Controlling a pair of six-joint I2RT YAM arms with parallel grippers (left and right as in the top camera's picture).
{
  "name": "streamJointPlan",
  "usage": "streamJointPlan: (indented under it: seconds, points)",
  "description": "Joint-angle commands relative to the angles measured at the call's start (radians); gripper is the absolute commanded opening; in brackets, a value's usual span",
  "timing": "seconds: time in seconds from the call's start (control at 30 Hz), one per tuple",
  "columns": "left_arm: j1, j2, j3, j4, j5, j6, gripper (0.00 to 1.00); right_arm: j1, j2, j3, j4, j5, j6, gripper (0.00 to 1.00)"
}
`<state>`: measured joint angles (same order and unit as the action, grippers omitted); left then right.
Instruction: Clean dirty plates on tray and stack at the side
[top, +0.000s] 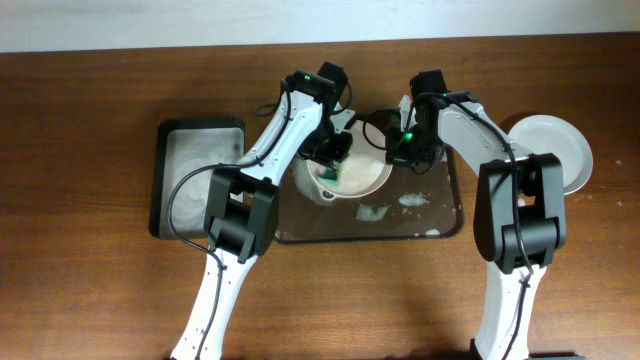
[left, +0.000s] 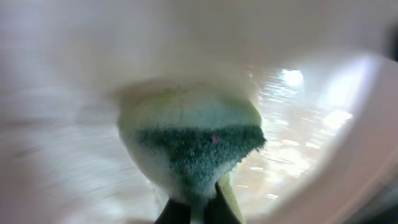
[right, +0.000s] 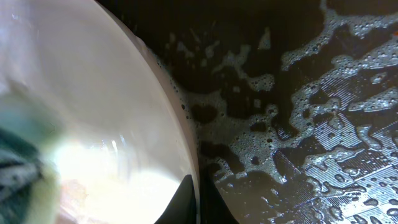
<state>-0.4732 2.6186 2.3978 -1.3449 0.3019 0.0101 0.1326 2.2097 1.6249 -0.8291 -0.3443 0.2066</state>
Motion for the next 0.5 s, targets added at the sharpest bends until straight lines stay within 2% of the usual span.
streamJointPlan:
  seconds: [0.0,0.1,0.17,0.33,0.47]
  points:
    - [-0.022,0.048,-0.027,0.035,0.218,0.111,0.01,0.007,0.009,-0.017,-0.008,-0.003,-0.010,0.04]
    - [-0.021,0.050,-0.027,0.092,0.188,0.070,0.01,0.007,0.009,-0.017,-0.008,-0.003,-0.010,0.04]
    - [-0.021,0.051,-0.027,0.147,0.108,-0.005,0.01,0.007,0.009,-0.017,-0.008,-0.003,-0.010,0.04]
    - [-0.021,0.052,-0.027,0.222,-0.115,-0.166,0.01,0.007,0.009,-0.017,-0.010,-0.003,-0.010,0.04]
    - [-0.021,0.052,-0.027,0.240,-0.390,-0.313,0.01,0.007,0.009,-0.017,-0.011,-0.003,-0.010,0.04]
